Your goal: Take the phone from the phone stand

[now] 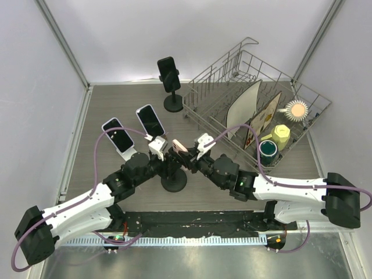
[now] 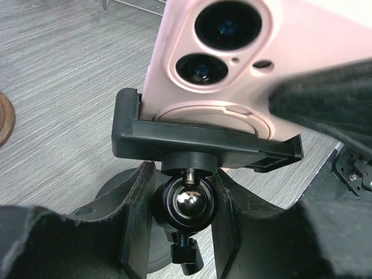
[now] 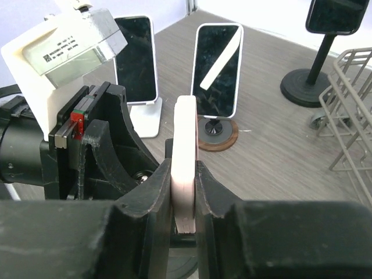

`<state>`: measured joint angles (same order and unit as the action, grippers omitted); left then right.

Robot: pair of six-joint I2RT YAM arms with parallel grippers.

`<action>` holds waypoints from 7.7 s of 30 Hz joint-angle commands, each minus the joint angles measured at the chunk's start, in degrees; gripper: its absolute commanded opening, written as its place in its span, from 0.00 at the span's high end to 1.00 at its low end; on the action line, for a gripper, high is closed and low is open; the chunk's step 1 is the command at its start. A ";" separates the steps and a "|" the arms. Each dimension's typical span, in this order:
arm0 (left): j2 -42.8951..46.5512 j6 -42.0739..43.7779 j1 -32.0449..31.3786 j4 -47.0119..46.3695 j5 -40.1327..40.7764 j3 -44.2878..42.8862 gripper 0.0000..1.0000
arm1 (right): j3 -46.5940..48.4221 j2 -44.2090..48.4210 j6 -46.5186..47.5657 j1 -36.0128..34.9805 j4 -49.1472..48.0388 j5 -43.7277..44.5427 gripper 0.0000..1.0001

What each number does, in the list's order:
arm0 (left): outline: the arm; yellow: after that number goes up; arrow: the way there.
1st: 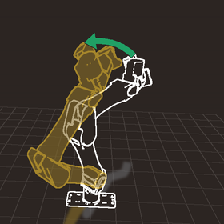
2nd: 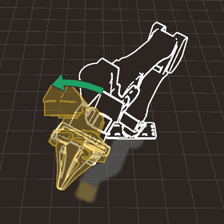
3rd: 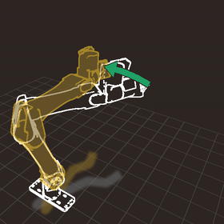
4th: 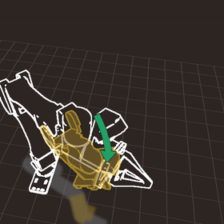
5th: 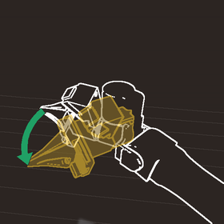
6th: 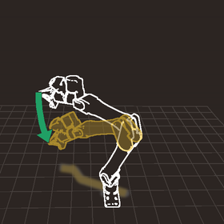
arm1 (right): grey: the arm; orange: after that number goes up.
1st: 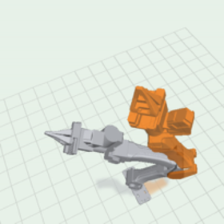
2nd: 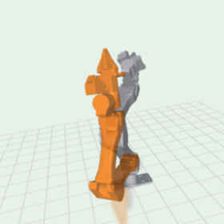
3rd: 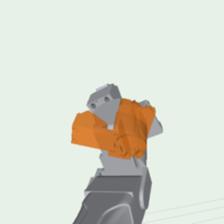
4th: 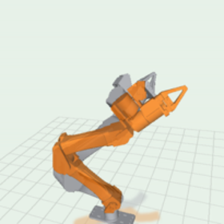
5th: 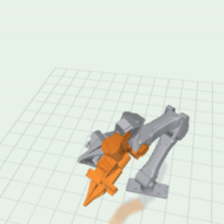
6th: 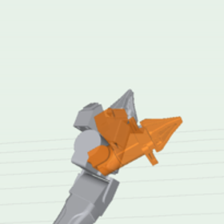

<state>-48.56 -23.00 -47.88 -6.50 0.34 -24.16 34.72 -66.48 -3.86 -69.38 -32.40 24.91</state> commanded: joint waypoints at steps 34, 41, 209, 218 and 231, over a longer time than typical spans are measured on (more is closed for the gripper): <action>3.55 -1.43 -0.02 2.81 0.72 1.05 1.00 | 8.52 -10.16 6.49 -0.93 -3.10 4.62 0.43; 4.08 -1.69 -0.02 3.69 0.72 1.14 1.00 | 8.35 -11.74 7.28 -0.93 -5.12 5.59 0.50; -3.30 4.46 -5.56 -6.85 4.67 -1.24 1.00 | 5.98 6.01 0.86 -4.18 9.30 9.64 0.47; -3.04 0.86 -5.73 -10.02 2.47 -0.71 1.00 | -0.26 3.64 7.02 -4.09 -3.45 8.23 0.47; -2.42 -0.73 -5.82 -10.90 0.10 -0.18 1.00 | -1.58 -1.11 8.43 -2.60 -11.54 5.95 0.55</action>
<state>-51.77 -19.40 -53.45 -12.25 3.70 -24.88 33.19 -66.94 3.64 -72.51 -36.95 31.31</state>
